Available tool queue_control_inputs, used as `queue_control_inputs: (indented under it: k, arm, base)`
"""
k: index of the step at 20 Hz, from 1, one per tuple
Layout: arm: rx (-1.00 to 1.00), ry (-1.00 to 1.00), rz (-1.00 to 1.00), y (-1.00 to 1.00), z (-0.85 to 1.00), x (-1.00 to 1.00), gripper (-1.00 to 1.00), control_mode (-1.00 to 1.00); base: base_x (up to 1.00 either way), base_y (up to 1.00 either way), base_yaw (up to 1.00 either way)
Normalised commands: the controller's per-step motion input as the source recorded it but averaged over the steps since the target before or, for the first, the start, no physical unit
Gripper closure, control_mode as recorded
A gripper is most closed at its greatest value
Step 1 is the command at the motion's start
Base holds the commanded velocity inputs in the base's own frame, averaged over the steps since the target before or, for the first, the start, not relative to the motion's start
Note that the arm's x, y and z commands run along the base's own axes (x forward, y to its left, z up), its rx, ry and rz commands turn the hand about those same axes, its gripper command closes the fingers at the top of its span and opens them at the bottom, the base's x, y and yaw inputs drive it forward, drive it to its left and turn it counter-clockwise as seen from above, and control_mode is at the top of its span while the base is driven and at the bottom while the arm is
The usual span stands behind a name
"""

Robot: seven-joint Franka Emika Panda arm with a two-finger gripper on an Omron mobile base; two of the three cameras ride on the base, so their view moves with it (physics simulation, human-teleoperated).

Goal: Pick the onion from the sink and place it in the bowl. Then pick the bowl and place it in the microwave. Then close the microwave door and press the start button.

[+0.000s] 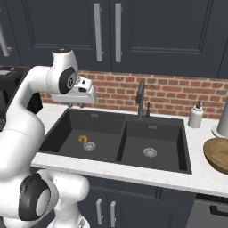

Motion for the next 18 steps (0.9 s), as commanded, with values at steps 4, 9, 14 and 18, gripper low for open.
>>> queue_control_inputs:
  k: [4, 9, 14, 18]
  arm:
    - [0.0, -0.02, 0.0, 0.0, 0.0, -0.01, -1.0, -1.0]
    - [0.0, -0.03, 0.0, 0.0, 0.0, -0.33, -1.0, -1.0]
    - [0.04, 0.02, 0.0, 0.0, -0.19, -0.29, -1.0, -1.0]
    - [0.0, 0.0, -0.01, 0.14, -0.64, -0.1, -1.0, -1.0]
  base:
    - [0.0, 0.0, 0.0]
    - [0.0, 0.0, 0.0]
    - [0.0, 0.0, 0.0]
    - [0.0, 0.0, 0.0]
